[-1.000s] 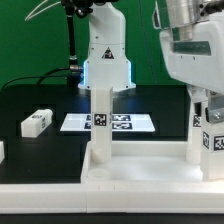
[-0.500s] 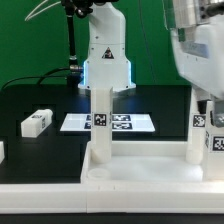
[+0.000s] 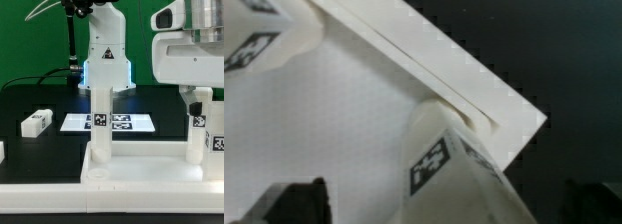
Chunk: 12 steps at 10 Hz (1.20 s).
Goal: Assemble desk
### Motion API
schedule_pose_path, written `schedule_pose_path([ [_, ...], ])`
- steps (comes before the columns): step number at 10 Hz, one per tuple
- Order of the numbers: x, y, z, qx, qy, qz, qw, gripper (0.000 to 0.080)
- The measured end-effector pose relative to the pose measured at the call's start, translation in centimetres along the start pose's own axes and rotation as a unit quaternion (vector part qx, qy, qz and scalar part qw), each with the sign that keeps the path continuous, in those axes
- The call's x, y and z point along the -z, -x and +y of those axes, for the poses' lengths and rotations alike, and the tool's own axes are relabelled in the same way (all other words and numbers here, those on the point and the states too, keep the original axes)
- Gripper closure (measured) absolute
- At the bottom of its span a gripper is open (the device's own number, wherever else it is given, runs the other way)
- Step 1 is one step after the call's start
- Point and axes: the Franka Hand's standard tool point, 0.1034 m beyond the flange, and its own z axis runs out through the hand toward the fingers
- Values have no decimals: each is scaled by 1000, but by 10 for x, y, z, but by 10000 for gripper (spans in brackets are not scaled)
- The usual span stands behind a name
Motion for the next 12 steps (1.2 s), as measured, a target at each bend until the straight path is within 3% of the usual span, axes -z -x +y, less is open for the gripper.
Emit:
schedule_pose_path([
  [2,3,-3,-1,124,5,2,992,150],
  [3,1,-10,-11,273,9,16,962,150],
  [4,-3,-6,-12,300,9,16,954,150],
  [6,-3,-8,-11,282,8,16,959,162],
  [8,-3,-9,-11,258,9,16,966,509],
  [12,-4,-10,-8,76,7,20,997,506],
])
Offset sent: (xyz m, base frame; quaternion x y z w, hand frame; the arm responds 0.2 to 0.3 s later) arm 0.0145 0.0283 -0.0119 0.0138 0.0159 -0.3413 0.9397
